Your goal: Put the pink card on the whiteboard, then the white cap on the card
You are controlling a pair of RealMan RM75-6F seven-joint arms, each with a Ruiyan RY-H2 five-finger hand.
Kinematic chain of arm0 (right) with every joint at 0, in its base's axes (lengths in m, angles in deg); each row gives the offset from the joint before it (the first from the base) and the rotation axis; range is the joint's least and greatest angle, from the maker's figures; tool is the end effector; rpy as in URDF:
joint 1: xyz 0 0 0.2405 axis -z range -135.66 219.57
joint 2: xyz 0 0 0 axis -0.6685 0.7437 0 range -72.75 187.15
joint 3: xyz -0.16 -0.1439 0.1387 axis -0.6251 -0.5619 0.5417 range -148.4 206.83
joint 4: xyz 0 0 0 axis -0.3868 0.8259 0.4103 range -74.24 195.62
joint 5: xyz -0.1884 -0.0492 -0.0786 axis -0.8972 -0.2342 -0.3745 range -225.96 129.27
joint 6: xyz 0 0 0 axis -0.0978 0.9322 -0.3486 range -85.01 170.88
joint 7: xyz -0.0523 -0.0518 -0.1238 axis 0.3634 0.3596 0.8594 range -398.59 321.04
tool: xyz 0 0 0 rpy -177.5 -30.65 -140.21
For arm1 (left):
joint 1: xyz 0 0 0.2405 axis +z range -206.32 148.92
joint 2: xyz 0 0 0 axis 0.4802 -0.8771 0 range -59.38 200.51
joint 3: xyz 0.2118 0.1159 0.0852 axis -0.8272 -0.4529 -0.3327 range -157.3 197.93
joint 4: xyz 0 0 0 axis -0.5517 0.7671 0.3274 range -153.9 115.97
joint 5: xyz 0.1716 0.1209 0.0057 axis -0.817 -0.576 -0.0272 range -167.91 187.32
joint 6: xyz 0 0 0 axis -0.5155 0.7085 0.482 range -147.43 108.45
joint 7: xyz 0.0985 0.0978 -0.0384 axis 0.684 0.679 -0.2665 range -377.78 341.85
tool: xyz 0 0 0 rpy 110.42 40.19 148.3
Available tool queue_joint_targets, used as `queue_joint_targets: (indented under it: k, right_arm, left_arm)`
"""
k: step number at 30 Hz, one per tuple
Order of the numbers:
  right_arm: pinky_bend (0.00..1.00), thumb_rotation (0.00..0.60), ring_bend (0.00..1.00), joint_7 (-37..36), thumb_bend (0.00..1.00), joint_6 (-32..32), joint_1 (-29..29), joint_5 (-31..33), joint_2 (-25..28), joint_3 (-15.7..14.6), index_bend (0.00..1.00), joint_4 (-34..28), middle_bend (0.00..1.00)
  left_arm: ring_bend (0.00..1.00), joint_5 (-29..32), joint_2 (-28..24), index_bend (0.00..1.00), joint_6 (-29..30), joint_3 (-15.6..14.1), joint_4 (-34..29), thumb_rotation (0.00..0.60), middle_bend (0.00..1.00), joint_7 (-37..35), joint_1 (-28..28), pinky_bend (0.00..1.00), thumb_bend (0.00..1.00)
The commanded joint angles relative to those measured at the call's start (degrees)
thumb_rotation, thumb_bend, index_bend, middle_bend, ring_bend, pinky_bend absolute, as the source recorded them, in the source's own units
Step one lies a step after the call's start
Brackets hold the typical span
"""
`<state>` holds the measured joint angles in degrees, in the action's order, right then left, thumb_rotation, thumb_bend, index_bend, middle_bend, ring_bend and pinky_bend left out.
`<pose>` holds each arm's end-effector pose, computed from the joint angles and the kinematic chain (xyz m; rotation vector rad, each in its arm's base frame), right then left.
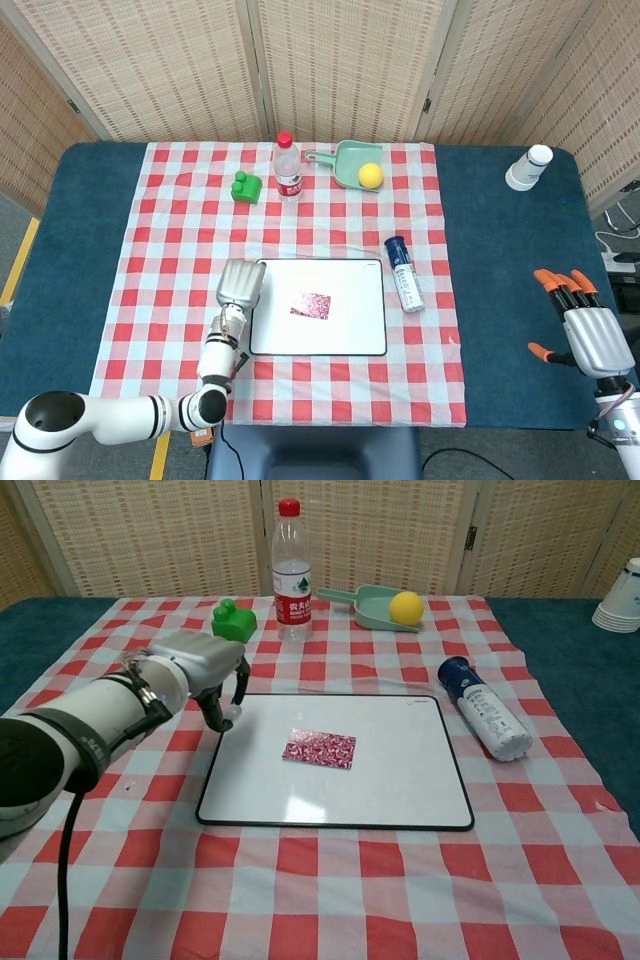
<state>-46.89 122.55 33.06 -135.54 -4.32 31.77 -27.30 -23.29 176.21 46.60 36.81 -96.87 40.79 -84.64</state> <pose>-0.3200 -0.2038 0.1685 1.4726 -0.9421 0.9148 -0.0819 0.3650 -0.0741 -1.7657 -0.7632 -0.5744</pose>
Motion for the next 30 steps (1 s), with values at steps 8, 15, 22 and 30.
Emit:
queue_joint_targets:
  k: [8,15,22,30]
  right_arm:
    - [0.0,0.6,0.0,-3.4,0.0,2.9,1.3,-1.2,1.3,0.1,0.0,0.2,0.1]
    - [0.0,0.6,0.0,-5.0,0.0,3.7,1.7,-1.5,1.8,0.2,0.0,0.5,0.1]
    - [0.0,0.6,0.0,-5.5,0.0,3.7,1.7,-1.3,1.8,0.3,0.0,0.8,0.1]
    - [0.0,0.6,0.0,-5.2,0.0,3.3,1.6,-0.8,1.7,0.5,0.0,1.0,0.1]
  left_arm:
    - [1.0,-0.6,8.2,0.5,2.6,2.5,-1.4,0.6,1.0,5.1,-6.8,1.0,0.32]
    - [1.0,0.9,12.1,0.51,1.0,3.5,3.4,0.6,1.0,6.2,-9.4,1.0,0.32]
    - [1.0,1.2,13.5,0.51,-0.6,4.1,7.5,0.6,1.0,5.6,-10.3,1.0,0.32]
    - [1.0,1.8,13.5,0.51,-1.5,3.9,9.4,0.6,1.0,5.5,-10.0,1.0,0.31]
